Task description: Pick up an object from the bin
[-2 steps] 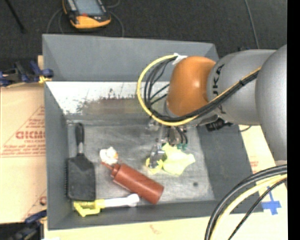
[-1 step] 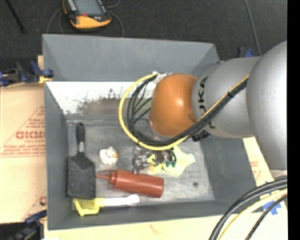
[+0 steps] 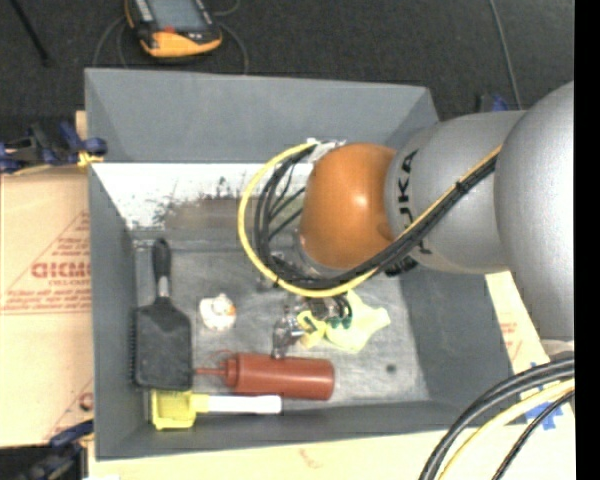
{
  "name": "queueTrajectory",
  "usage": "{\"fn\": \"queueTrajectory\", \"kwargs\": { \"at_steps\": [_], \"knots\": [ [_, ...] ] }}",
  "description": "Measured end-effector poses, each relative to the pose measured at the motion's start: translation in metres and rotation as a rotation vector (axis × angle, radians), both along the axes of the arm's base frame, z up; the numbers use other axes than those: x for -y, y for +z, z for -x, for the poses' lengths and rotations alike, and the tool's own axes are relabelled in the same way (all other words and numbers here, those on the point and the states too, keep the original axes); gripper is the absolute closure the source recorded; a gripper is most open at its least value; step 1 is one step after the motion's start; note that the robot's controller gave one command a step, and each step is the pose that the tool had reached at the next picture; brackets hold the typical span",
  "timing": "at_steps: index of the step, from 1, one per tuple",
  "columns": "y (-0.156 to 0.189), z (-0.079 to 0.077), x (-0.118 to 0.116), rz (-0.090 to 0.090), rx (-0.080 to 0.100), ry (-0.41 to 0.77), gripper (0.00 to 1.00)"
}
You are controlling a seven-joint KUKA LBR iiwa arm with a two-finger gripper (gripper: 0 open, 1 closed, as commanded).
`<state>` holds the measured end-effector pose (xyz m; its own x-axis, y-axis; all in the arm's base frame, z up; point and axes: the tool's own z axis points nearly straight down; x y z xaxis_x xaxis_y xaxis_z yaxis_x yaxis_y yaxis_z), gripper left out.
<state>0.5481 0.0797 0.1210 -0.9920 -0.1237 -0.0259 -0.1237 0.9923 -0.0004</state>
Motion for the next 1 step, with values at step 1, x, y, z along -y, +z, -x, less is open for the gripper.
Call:
{"fn": "queueTrajectory", "kwargs": {
  "at_steps": [1],
  "knots": [
    [0.0000,0.0004,0.0001,0.000,-0.002,0.000,0.00]
  ]
}}
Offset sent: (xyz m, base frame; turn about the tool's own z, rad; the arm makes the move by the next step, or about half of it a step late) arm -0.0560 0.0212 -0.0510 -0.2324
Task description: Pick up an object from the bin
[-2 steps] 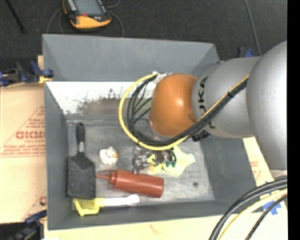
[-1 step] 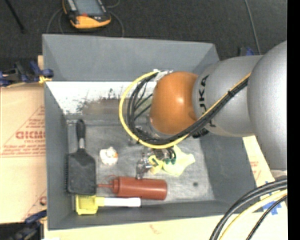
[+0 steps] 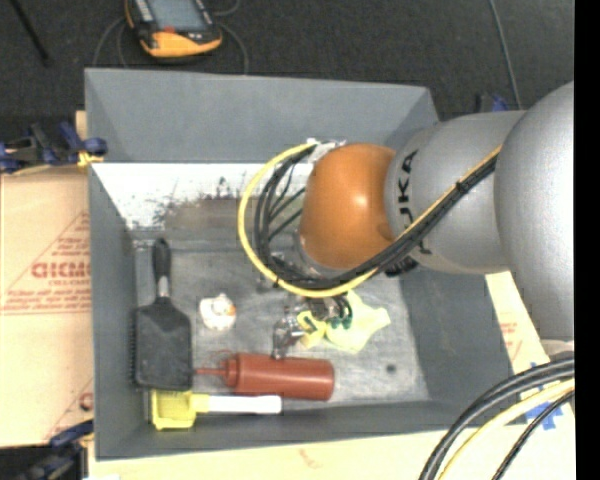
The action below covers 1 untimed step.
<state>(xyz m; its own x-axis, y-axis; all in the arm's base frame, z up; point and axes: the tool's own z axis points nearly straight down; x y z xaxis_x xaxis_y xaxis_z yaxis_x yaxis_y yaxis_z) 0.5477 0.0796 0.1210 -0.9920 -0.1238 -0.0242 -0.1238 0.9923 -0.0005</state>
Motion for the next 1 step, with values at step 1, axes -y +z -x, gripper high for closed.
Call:
{"fn": "queueTrajectory", "kwargs": {
  "at_steps": [1],
  "knots": [
    [-0.0090,0.0079,-0.0038,0.001,0.023,0.060,0.00]
  ]
}}
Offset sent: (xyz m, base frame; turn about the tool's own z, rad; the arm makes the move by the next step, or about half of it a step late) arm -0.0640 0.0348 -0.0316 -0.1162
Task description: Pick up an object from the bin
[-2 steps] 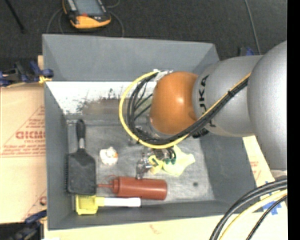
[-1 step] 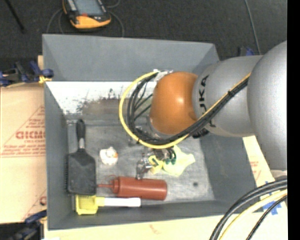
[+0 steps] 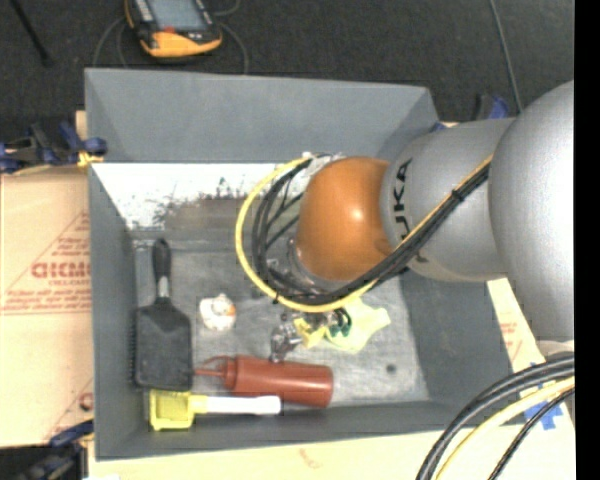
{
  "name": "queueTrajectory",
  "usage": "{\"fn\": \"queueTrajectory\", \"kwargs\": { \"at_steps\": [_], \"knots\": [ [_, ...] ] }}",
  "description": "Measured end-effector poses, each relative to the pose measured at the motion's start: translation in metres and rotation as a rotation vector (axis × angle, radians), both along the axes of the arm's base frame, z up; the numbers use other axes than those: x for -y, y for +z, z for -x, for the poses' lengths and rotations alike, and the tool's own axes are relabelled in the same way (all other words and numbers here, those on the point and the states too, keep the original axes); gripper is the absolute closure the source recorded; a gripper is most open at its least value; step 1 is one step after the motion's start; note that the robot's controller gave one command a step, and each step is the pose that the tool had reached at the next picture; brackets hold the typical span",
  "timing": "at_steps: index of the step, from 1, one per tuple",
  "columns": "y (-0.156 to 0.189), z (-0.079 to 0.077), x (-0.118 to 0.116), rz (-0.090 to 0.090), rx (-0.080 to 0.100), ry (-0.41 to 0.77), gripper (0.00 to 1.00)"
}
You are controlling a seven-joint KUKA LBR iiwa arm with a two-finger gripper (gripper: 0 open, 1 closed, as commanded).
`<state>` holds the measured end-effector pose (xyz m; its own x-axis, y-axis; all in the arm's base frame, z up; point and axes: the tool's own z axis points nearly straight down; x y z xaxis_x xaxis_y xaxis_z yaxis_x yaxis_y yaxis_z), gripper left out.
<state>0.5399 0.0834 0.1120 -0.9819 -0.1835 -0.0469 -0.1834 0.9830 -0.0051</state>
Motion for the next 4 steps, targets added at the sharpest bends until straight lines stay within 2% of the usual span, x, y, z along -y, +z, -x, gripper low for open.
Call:
{"fn": "queueTrajectory", "kwargs": {
  "at_steps": [1,2,3,4],
  "knots": [
    [-0.009,0.027,-0.017,0.004,0.015,0.069,0.00],
    [-0.026,0.032,-0.028,-0.003,0.022,0.026,0.00],
    [-0.024,0.032,-0.028,-0.006,0.022,0.035,0.00],
    [-0.030,0.041,-0.038,0.010,0.008,0.296,1.00]
  ]
}}
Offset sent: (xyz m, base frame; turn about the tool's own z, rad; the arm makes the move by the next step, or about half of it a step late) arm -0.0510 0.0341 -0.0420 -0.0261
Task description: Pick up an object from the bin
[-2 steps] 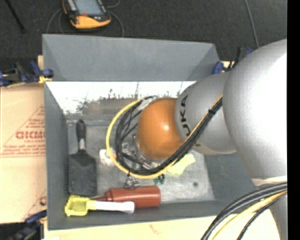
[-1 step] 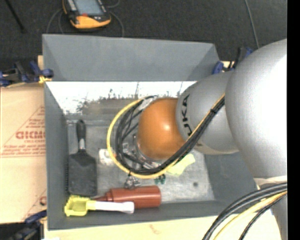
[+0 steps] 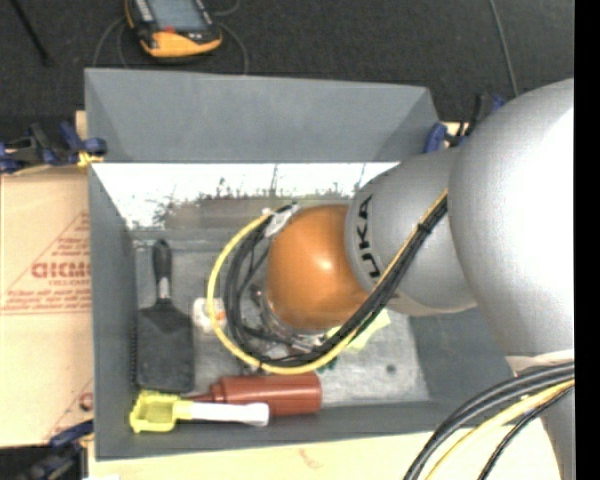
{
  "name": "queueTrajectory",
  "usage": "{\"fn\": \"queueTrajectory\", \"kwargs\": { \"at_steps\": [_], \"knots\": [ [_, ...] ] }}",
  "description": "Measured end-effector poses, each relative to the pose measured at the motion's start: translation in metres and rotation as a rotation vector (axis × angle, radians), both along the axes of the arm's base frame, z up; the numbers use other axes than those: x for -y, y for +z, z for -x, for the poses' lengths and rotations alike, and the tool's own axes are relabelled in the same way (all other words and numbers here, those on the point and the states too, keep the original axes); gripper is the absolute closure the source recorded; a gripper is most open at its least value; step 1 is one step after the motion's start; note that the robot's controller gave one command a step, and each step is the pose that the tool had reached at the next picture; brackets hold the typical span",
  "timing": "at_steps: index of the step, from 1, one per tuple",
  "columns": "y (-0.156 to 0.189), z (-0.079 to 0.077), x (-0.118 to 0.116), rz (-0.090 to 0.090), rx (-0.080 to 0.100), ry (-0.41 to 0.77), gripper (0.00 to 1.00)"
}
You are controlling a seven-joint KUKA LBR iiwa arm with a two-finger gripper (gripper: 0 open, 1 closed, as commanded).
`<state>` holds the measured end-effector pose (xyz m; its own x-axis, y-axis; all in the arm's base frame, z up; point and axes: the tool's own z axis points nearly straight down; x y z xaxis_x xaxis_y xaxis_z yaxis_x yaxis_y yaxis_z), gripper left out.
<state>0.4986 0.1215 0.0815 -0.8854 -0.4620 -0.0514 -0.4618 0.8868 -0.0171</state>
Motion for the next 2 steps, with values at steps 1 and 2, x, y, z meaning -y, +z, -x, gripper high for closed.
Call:
{"fn": "queueTrajectory", "kwargs": {
  "at_steps": [1,2],
  "knots": [
    [0.0000,0.0000,0.0000,0.000,0.000,0.000,1.00],
    [-0.0032,-0.0083,-0.0091,0.004,-0.023,-0.119,1.00]
  ]
}}
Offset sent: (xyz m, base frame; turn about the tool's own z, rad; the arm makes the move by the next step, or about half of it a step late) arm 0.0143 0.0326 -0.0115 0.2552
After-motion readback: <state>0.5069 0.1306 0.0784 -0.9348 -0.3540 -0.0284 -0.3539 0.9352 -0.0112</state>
